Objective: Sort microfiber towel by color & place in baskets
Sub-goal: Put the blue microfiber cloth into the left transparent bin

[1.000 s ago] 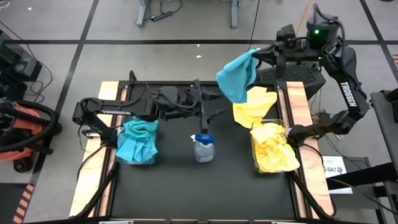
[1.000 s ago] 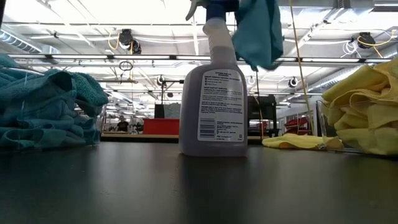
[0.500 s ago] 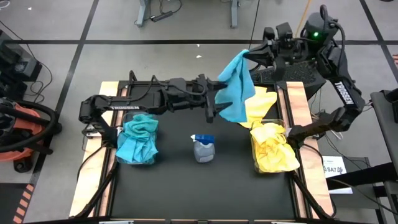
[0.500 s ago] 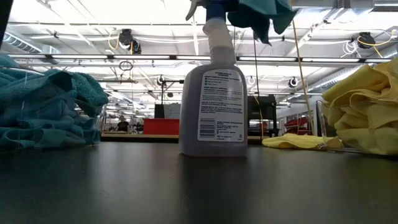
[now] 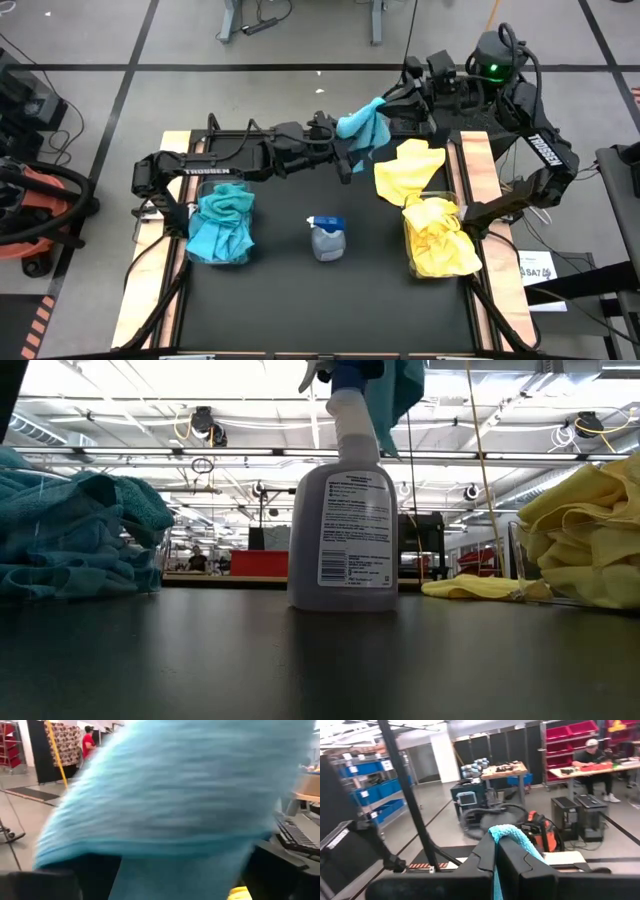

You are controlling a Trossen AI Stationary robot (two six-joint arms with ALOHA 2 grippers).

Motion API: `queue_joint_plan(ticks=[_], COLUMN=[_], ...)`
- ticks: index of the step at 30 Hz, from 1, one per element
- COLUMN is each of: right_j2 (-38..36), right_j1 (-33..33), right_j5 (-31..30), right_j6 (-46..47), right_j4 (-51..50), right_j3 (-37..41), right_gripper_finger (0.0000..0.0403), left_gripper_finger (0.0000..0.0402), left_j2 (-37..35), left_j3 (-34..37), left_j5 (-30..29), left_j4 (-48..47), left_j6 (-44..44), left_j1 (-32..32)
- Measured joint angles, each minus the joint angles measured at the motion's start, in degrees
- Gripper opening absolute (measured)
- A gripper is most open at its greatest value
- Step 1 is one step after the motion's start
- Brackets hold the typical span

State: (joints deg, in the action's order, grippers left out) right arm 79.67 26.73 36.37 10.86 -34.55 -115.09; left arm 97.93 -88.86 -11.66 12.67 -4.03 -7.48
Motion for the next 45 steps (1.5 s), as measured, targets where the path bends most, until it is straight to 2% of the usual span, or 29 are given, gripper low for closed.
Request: queue_joint_plan(ticks=[4, 8, 11, 16, 17, 23, 29, 33, 40, 45], right_j2=[0.01, 0.01, 0.01, -0.37, -0.54, -0.62, -0.07, 1.28, 4.3, 5.22], right_j1=[-2.53, -4.61, -5.99, -7.19, -7.35, -7.35, -7.35, -7.35, -7.35, -7.35], right_j5=[-0.01, -0.03, 0.01, 1.6, 1.43, 0.3, -6.97, -8.15, -12.82, -12.68], right_j6=[-1.04, -1.72, -3.21, -5.03, -5.14, -8.76, -12.21, -12.97, -14.05, -14.57], right_j4=[0.34, -0.68, -2.13, -6.12, -7.41, -16.13, -22.04, -24.15, -26.91, -27.07], right_j3=[0.0, 0.0, 0.0, -0.02, -0.02, -0.02, -0.04, -0.04, 0.02, 0.02], right_gripper_finger=[0.0, 0.0, 0.0, 0.0, 0.0, 0.0, 0.0, 0.0006, 0.0076, 0.0126], left_gripper_finger=[0.0329, 0.0267, 0.019, 0.0034, 0.0018, 0.0011, 0.0007, 0.0007, 0.0007, 0.0006], left_j2=[0.0, 0.0, -0.37, -2.15, -3.12, -8.37, -13.11, -14.35, -14.73, -15.78], left_j3=[0.0, 0.0, -0.28, -2.52, -2.67, -4.93, -5.32, -5.24, -5.22, -5.11], left_j5=[-0.68, -0.5, 0.52, 1.47, 1.95, 2.71, 12.03, 15.02, 24.58, 28.84], left_j4=[-0.1, -0.2, -1.65, -7.44, -8.64, -13.91, -11.41, -11.82, -10.89, -17.41], left_j6=[0.0, 0.45, 2.98, 7.69, 8.74, 12.52, 10.81, 10.34, 7.34, 7.35], left_j1=[-0.61, -0.81, -0.81, -0.79, -0.73, -0.74, -0.74, 0.32, 2.59, 3.16])
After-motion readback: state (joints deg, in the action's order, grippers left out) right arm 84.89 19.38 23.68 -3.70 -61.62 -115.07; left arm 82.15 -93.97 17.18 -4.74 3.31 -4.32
